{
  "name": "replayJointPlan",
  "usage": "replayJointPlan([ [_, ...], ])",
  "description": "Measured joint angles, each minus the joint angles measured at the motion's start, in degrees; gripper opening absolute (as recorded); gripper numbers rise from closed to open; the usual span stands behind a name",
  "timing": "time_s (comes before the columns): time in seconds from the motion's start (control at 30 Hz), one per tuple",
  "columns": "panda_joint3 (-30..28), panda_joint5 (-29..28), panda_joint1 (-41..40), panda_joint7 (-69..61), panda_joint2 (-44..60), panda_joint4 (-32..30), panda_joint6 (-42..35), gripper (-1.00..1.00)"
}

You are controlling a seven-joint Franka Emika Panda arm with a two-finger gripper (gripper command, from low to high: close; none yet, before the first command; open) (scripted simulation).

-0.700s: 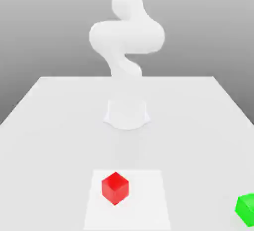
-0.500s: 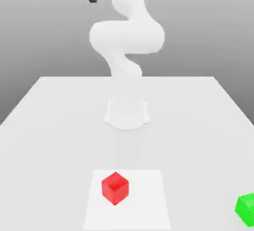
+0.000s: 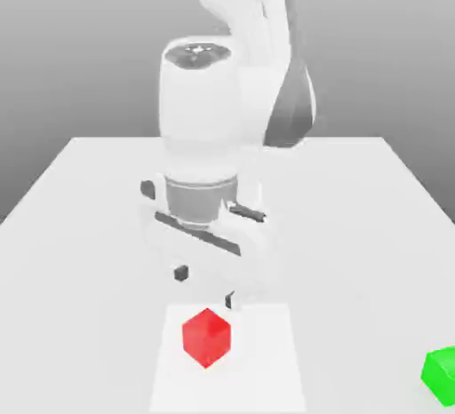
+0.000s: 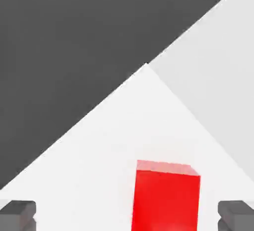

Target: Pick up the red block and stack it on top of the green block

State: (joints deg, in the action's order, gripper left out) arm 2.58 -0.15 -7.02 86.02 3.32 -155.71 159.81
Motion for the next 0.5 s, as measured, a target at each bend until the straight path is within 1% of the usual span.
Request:
replayJointPlan([
  [0.17,-1.05,-1.70,0.74,1.89,10.34,1.00,8.60,0.00],
  [0.2,-1.24,-1.78,0.92,1.98,11.72,1.18,9.78,-1.00],
  [0.4,-1.29,-1.97,0.94,2.16,12.41,1.28,10.47,-1.00],
  [0.5,-0.96,-1.64,0.70,1.88,8.60,0.73,7.21,-1.00],
])
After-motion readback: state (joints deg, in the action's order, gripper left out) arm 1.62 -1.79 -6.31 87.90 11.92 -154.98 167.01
